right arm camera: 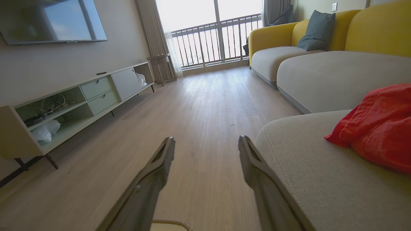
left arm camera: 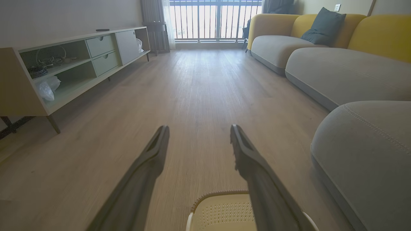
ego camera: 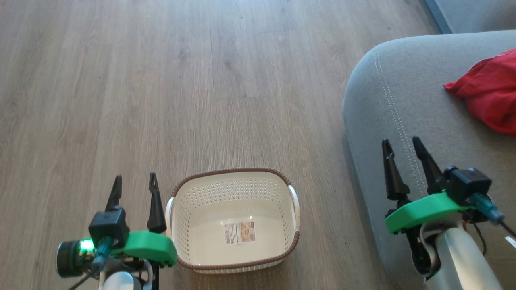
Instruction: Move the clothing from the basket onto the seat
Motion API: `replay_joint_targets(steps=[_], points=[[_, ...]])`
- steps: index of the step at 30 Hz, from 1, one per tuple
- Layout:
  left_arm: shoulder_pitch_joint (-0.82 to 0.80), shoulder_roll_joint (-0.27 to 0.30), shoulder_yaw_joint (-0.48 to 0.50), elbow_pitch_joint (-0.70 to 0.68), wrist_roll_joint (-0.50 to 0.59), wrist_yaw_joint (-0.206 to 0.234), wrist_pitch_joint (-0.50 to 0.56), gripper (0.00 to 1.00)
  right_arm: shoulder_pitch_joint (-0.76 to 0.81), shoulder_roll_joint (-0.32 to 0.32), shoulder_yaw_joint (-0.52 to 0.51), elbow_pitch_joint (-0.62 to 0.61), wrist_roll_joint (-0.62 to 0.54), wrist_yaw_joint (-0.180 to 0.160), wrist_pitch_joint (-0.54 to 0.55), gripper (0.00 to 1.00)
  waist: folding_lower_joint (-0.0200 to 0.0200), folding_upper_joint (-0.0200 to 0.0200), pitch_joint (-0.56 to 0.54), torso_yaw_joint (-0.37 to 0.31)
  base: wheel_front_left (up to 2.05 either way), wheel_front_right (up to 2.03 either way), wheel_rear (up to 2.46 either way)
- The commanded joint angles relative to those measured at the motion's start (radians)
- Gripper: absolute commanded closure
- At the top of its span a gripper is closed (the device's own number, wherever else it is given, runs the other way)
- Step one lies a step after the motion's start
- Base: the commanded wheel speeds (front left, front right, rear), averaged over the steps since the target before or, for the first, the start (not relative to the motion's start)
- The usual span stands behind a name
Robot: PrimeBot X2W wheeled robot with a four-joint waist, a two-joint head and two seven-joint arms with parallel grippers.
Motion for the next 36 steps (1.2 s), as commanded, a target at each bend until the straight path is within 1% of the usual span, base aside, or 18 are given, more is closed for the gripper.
replay_joint_targets(steps=[1,5,10,18,25,32,36], points=[[-0.024,0.002,0.036,-0.026,-0.001,0.000,-0.005,0.00,-0.027,0.006,0.026,-0.034,-0.019,0.000,-0.006,0.00,0.0001,0.0000,0.000,0.002,0.00,0.00,0.00],[-0.010,0.002,0.041,0.009,0.002,-0.005,-0.005,0.00,0.005,0.018,0.011,-0.033,-0.031,0.000,-0.006,0.00,0.0001,0.0000,-0.003,0.008,0.00,0.00,0.00],[0.002,0.002,0.042,0.037,-0.038,-0.056,-0.005,0.00,0.019,0.026,0.020,-0.040,-0.067,0.000,-0.006,0.00,0.0001,0.0000,-0.005,0.010,0.00,0.00,0.00],[-0.003,0.002,0.057,0.036,-0.060,-0.099,-0.005,0.00,0.009,0.032,0.017,-0.044,-0.090,0.000,-0.006,0.00,0.0001,0.0000,0.000,0.008,0.00,0.00,0.00],[-0.005,0.002,0.065,0.031,-0.083,-0.124,-0.005,0.00,0.005,0.034,0.019,-0.046,-0.102,0.000,-0.006,0.00,0.0001,0.0000,0.005,0.005,0.00,0.00,0.00],[-0.004,0.002,0.070,0.033,-0.099,-0.139,-0.005,0.00,0.003,0.034,0.032,-0.041,-0.114,0.000,-0.006,0.00,0.0001,0.0000,0.004,0.003,0.00,0.00,0.00],[-0.004,0.002,0.081,0.029,-0.130,-0.156,-0.005,0.00,0.004,0.034,0.030,-0.038,-0.114,0.000,-0.006,0.00,0.0001,0.0000,0.000,0.003,0.00,0.00,0.00]])
